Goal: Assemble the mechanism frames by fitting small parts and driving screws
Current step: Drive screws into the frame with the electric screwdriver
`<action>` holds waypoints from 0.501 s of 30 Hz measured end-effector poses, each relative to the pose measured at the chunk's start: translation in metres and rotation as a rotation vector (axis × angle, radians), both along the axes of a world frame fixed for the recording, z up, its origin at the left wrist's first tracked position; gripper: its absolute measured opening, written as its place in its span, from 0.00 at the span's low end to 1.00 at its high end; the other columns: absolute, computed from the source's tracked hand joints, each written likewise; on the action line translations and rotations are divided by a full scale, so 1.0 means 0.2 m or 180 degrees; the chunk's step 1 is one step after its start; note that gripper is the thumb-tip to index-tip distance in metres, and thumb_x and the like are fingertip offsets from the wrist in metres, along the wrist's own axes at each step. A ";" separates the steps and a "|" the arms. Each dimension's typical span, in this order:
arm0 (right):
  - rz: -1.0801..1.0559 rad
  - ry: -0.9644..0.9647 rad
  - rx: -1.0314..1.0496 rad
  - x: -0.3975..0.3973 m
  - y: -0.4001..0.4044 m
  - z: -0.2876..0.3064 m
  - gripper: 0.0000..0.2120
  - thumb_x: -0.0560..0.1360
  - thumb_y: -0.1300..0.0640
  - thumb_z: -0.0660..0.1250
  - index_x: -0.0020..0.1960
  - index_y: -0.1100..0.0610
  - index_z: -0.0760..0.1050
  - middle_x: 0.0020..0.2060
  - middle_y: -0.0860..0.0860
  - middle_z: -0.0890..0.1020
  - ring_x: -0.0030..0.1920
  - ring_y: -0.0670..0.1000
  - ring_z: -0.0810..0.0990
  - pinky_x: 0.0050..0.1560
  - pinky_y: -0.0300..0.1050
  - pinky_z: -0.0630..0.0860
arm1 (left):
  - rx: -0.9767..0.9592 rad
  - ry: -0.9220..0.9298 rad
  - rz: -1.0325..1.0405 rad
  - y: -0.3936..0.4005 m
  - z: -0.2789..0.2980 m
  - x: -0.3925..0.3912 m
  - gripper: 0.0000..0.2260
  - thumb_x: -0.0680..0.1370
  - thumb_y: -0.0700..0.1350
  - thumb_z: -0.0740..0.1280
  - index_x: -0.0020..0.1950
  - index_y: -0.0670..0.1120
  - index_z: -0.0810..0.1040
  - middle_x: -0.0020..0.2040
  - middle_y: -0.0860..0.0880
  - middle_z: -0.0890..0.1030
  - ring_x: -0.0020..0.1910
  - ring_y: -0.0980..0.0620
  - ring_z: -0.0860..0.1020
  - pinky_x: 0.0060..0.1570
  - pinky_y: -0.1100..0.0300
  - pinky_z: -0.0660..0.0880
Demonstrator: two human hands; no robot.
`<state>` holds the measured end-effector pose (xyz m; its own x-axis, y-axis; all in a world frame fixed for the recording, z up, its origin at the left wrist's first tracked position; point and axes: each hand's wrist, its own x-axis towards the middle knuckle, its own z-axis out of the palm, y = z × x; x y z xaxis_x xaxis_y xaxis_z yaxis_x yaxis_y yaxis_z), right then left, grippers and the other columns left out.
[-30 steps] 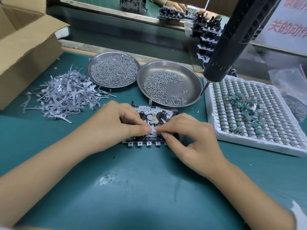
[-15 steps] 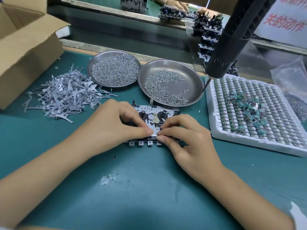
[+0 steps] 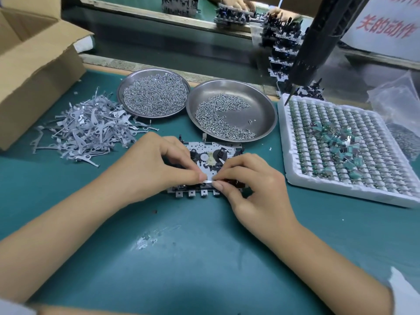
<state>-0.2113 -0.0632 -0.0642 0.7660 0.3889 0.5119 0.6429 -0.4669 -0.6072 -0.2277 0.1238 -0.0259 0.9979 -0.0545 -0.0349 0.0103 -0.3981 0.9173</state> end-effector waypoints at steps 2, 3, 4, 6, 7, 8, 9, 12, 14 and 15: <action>0.0053 0.0323 0.0372 0.01 -0.01 0.02 0.03 0.71 0.62 0.71 0.41 0.62 0.83 0.39 0.51 0.81 0.42 0.47 0.78 0.45 0.35 0.73 | 0.0030 -0.0014 0.0013 0.00 0.00 0.00 0.04 0.63 0.43 0.79 0.33 0.50 0.86 0.35 0.54 0.78 0.32 0.60 0.75 0.33 0.68 0.70; 0.0050 0.0474 0.0554 0.02 -0.02 0.03 0.05 0.72 0.61 0.69 0.42 0.61 0.82 0.39 0.52 0.81 0.42 0.46 0.78 0.45 0.37 0.74 | 0.0043 -0.0024 0.0006 0.00 0.00 0.00 0.04 0.63 0.44 0.79 0.33 0.51 0.86 0.35 0.53 0.78 0.32 0.60 0.75 0.34 0.68 0.71; 0.0031 0.0592 0.0683 0.02 -0.02 0.03 0.06 0.73 0.60 0.68 0.42 0.61 0.82 0.39 0.51 0.81 0.42 0.47 0.78 0.46 0.39 0.74 | 0.0052 -0.0038 -0.0006 0.00 0.00 0.00 0.04 0.63 0.45 0.79 0.33 0.52 0.86 0.36 0.52 0.78 0.32 0.59 0.75 0.34 0.67 0.71; -0.0018 0.0711 0.0787 0.02 -0.01 0.03 0.08 0.75 0.59 0.66 0.43 0.61 0.82 0.39 0.51 0.81 0.43 0.47 0.79 0.46 0.40 0.74 | 0.0043 -0.0071 -0.0026 0.00 0.00 0.00 0.04 0.62 0.47 0.79 0.33 0.52 0.86 0.37 0.51 0.79 0.33 0.57 0.76 0.35 0.65 0.72; -0.0035 0.0734 0.0800 0.02 -0.01 0.03 0.08 0.75 0.59 0.66 0.43 0.60 0.82 0.39 0.51 0.81 0.43 0.47 0.79 0.46 0.39 0.74 | 0.0040 -0.0096 -0.0033 0.00 0.00 0.00 0.04 0.61 0.48 0.79 0.33 0.53 0.86 0.37 0.51 0.79 0.33 0.56 0.76 0.35 0.65 0.72; -0.0045 0.0748 0.0809 0.02 -0.01 0.03 0.08 0.75 0.59 0.65 0.43 0.61 0.82 0.39 0.51 0.81 0.43 0.46 0.78 0.46 0.38 0.74 | 0.0050 -0.0130 -0.0045 0.00 0.00 0.00 0.05 0.60 0.50 0.78 0.33 0.53 0.86 0.37 0.51 0.79 0.33 0.55 0.76 0.36 0.64 0.72; -0.0052 0.0758 0.0821 0.02 -0.01 0.03 0.08 0.75 0.59 0.65 0.43 0.61 0.82 0.39 0.51 0.81 0.43 0.46 0.78 0.46 0.38 0.73 | 0.0068 -0.0162 -0.0061 0.00 -0.01 0.00 0.06 0.59 0.51 0.77 0.33 0.53 0.86 0.37 0.50 0.79 0.34 0.52 0.76 0.36 0.62 0.73; -0.0087 0.0771 0.0874 0.03 -0.01 0.03 0.08 0.75 0.59 0.66 0.42 0.61 0.82 0.39 0.51 0.81 0.42 0.47 0.78 0.45 0.39 0.74 | 0.0137 -0.0169 -0.0153 0.01 -0.01 0.01 0.09 0.58 0.55 0.76 0.36 0.55 0.86 0.38 0.51 0.80 0.35 0.51 0.76 0.37 0.61 0.73; -0.0107 0.0767 0.0929 0.03 -0.01 0.03 0.08 0.75 0.59 0.66 0.42 0.62 0.82 0.39 0.51 0.81 0.42 0.46 0.78 0.45 0.37 0.73 | 0.0214 -0.0216 -0.0189 0.02 0.00 0.01 0.13 0.58 0.57 0.76 0.41 0.58 0.85 0.36 0.56 0.80 0.33 0.58 0.73 0.34 0.68 0.71; -0.0106 0.0763 0.0959 0.03 -0.01 0.03 0.08 0.75 0.60 0.66 0.42 0.62 0.82 0.39 0.52 0.81 0.42 0.45 0.78 0.44 0.36 0.72 | 0.0181 -0.0269 -0.0118 0.03 0.00 0.02 0.14 0.59 0.58 0.75 0.43 0.59 0.85 0.36 0.57 0.81 0.33 0.59 0.73 0.35 0.68 0.72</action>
